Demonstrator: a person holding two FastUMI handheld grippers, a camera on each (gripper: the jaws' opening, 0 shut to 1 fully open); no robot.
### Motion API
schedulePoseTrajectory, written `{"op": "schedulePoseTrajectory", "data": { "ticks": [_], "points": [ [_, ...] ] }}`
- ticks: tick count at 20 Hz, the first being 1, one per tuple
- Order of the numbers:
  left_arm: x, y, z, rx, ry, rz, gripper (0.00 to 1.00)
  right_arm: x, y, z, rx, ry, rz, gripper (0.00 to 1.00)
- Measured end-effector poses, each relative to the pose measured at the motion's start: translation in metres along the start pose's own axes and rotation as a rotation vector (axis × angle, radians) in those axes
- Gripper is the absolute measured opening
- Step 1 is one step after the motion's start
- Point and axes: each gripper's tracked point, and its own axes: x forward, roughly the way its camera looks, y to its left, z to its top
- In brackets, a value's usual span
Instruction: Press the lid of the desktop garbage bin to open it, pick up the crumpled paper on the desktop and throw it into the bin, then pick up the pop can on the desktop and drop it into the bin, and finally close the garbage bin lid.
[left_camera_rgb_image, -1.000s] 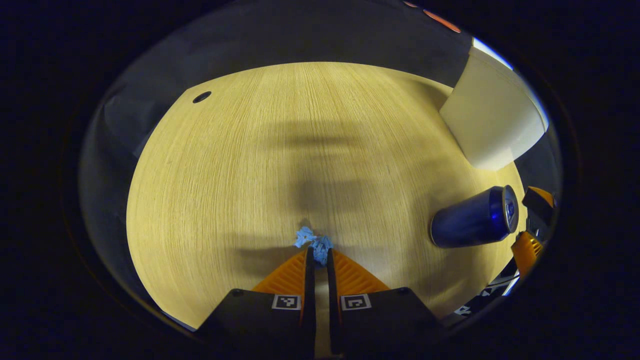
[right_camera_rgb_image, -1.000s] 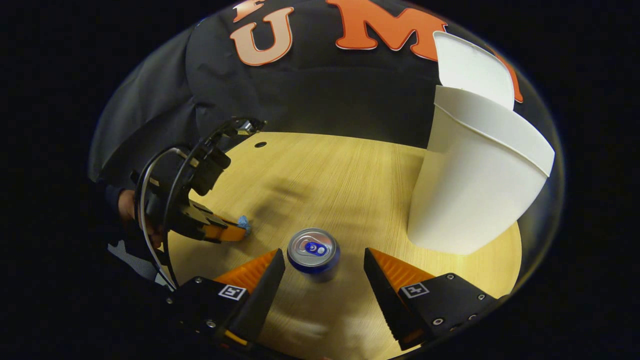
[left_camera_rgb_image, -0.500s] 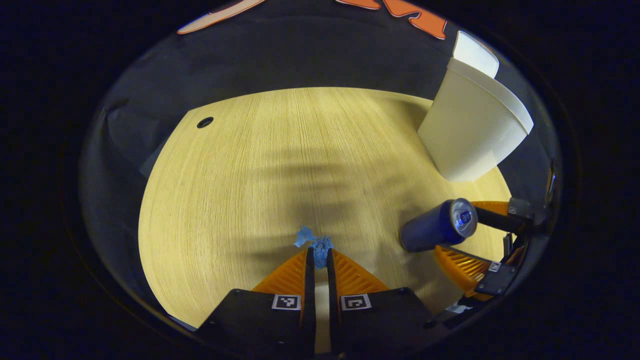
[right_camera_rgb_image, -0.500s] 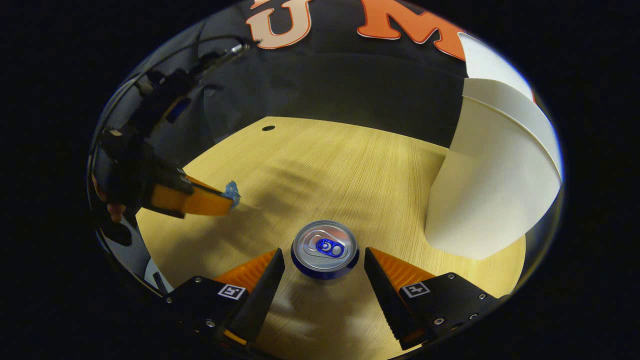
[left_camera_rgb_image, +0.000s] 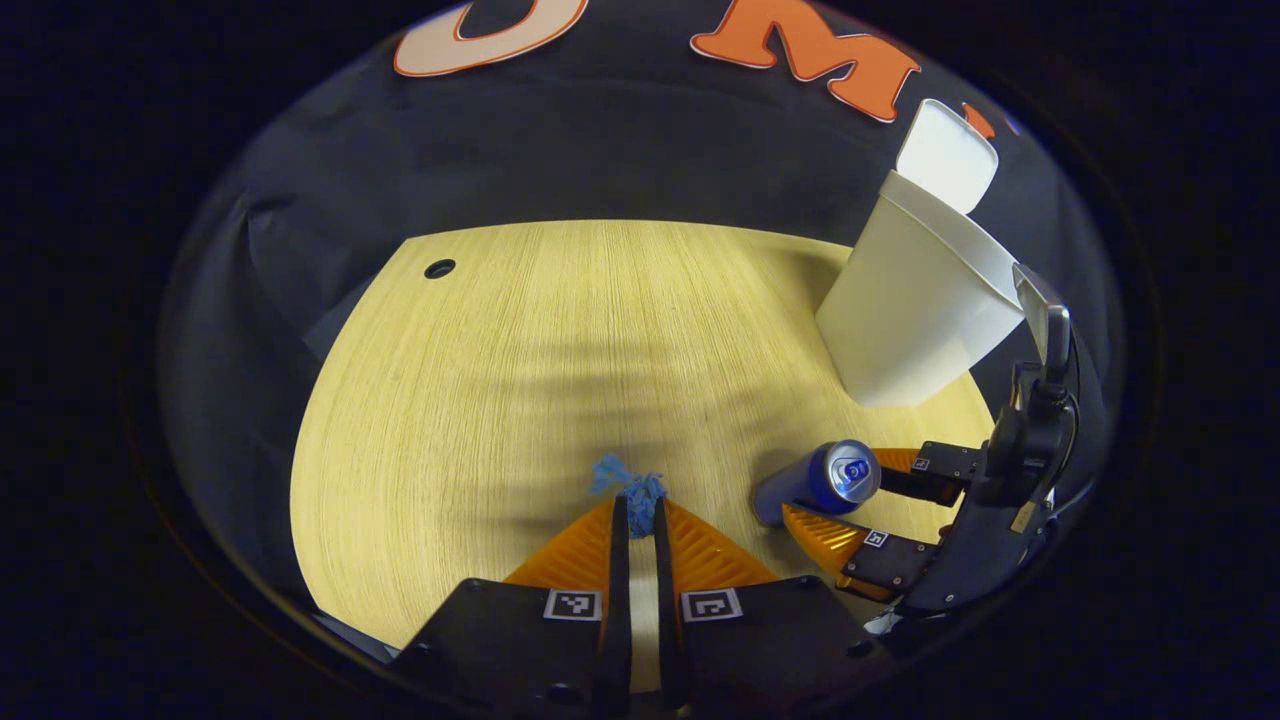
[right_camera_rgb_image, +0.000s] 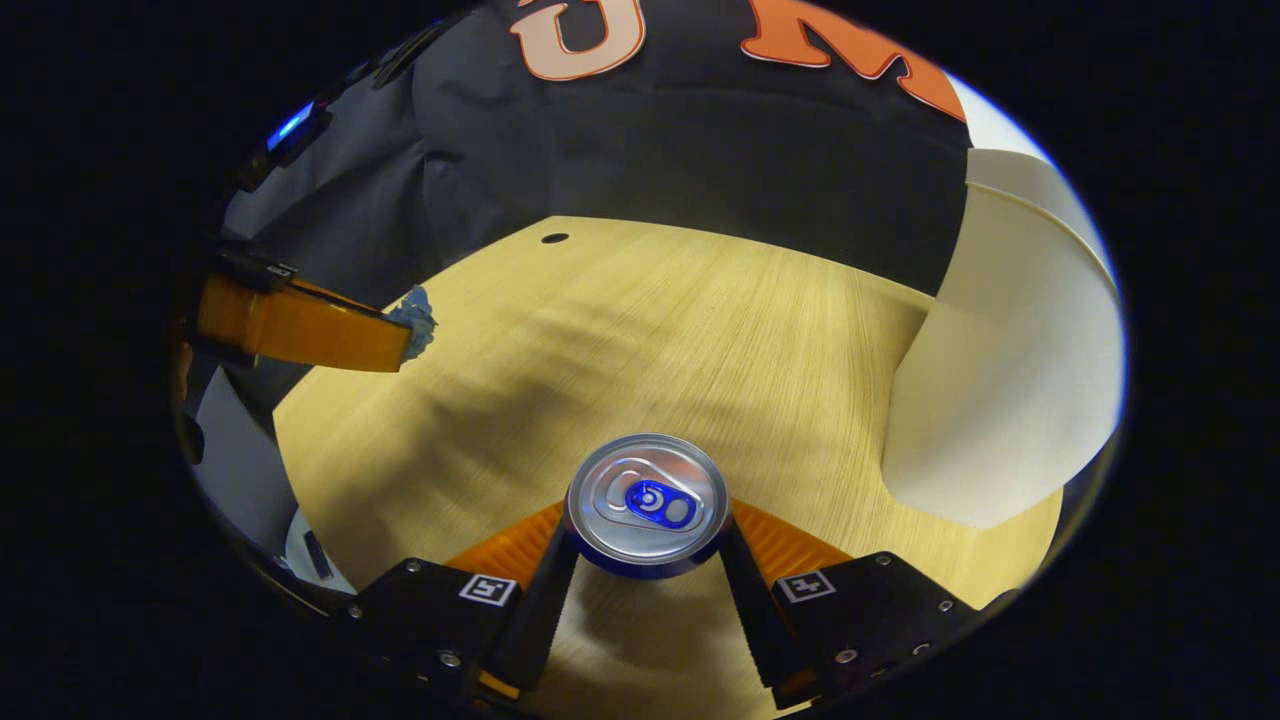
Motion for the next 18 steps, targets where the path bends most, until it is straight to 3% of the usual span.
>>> {"op": "schedulePoseTrajectory", "data": {
  "ticks": [5,10,18],
  "points": [
    [-0.012,-0.017,0.011,0.025,-0.052,-0.026,0.15,0.002,-0.001,0.002,0.007,-0.056,-0.039,0.79],
    [-0.016,-0.055,0.04,0.087,-0.114,-0.086,0.15,-0.006,0.002,-0.005,0.058,-0.118,-0.144,0.79],
    [-0.031,-0.136,0.105,0.201,-0.24,-0.249,0.15,0.0,0.034,-0.044,0.149,-0.174,-0.304,0.79]
  ]
}}
